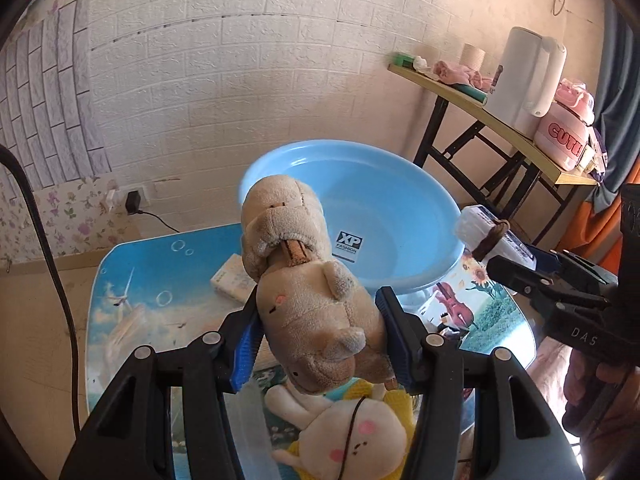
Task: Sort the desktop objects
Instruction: 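Carry the plush pig and toothbrush box into the blue basin and open both tools, then move the left tool to the white bunny plush while the right tool approaches the clear bottle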
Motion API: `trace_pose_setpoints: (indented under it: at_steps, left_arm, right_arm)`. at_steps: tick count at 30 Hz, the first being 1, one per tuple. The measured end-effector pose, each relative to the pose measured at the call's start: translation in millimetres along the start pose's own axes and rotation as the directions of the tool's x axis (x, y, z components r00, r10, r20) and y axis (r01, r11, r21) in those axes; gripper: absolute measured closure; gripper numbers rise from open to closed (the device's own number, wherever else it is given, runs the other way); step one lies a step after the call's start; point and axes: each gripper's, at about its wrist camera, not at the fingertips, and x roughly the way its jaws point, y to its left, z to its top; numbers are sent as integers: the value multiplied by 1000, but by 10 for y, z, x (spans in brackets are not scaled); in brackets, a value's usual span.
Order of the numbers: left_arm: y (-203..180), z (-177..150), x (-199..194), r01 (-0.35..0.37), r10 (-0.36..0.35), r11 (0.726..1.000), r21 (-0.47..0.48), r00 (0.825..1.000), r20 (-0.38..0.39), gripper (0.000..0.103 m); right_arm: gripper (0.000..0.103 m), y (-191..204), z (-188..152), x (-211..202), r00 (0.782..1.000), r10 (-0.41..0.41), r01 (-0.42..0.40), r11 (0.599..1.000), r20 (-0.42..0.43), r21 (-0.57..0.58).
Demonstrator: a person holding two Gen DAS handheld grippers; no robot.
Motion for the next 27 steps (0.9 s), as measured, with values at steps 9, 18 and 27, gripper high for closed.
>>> trace_pose_setpoints:
  at_steps: [9,18,27]
  left_arm:
    - [-176,203,527,16,-13,998,58,999,-47,47]
    - [-144,249,388,-16,16,997,70,1000,2,31]
    - [97,-107,-15,-58,57,998,12,998,21,10]
  right_arm:
    - [49,-29,96,439,998,20,-22,999,-54,-28]
    - [45,-39,124,437,999,19,-21,999,-49,-41]
    - [44,-52,-138,168,997,28,-30,999,-65,-41]
